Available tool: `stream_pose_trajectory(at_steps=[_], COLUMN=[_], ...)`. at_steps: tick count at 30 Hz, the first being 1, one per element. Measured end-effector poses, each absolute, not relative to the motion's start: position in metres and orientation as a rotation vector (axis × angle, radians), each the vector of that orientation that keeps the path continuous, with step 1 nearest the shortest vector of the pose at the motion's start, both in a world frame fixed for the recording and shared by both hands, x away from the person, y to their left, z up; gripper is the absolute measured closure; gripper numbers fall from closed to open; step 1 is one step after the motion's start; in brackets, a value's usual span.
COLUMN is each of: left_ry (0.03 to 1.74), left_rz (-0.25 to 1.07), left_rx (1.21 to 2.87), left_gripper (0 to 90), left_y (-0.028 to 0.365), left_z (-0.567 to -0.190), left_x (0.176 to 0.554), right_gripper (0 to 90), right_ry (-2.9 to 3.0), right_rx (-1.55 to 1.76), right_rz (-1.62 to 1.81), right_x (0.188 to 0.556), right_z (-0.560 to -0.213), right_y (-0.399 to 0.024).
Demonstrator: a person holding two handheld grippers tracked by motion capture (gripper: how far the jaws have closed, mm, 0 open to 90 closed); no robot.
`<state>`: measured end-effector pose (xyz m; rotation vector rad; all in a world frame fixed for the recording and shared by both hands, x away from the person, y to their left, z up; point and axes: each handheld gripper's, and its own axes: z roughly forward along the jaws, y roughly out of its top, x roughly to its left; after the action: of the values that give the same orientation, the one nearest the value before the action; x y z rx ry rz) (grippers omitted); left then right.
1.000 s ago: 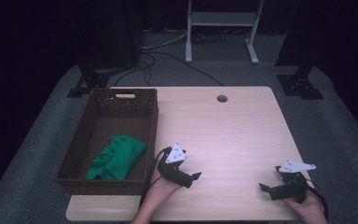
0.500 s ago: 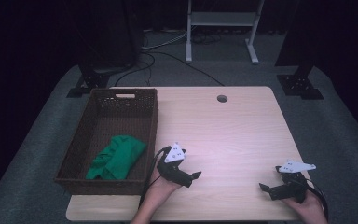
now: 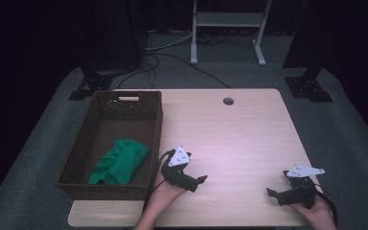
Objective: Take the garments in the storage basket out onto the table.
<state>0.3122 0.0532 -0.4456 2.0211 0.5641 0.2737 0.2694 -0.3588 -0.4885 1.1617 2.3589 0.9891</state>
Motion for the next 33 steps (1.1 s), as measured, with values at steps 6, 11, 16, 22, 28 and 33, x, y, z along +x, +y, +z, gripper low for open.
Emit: stream_pose_trajectory(at_steps=[6,11,16,22,28,33], left_ry=[0.565,0.567,0.569,0.575,0.577,0.578], left_rz=[0.279,0.282,0.281,0.274,0.275,0.275], left_rx=[2.021,2.016,2.017,2.015,2.011,2.008], left_gripper=[1.3,1.3,1.3,1.3,1.3,1.3], left_y=[0.0534,0.0533,0.0532,0.0536,0.0538,0.054], left_z=[-0.444,-0.443,-0.4424,-0.4416,-0.4406,-0.4398], left_x=[0.3121,0.312,0.3119,0.3119,0.3115,0.3114], right_gripper=[0.0,0.0,0.0,0.0,0.0,0.0], right_ry=[2.359,2.359,2.359,2.359,2.359,2.359], right_rx=[1.161,1.162,1.161,1.161,1.161,1.161], right_rz=[0.989,0.989,0.989,0.989,0.989,0.989], right_x=[0.2694,0.2694,0.2694,0.2694,0.2694,0.2694], right_z=[-0.4885,-0.4884,-0.4885,-0.4884,-0.4884,-0.4885], right_y=[-0.3588,-0.3588,-0.3588,-0.3589,-0.3588,-0.3589])
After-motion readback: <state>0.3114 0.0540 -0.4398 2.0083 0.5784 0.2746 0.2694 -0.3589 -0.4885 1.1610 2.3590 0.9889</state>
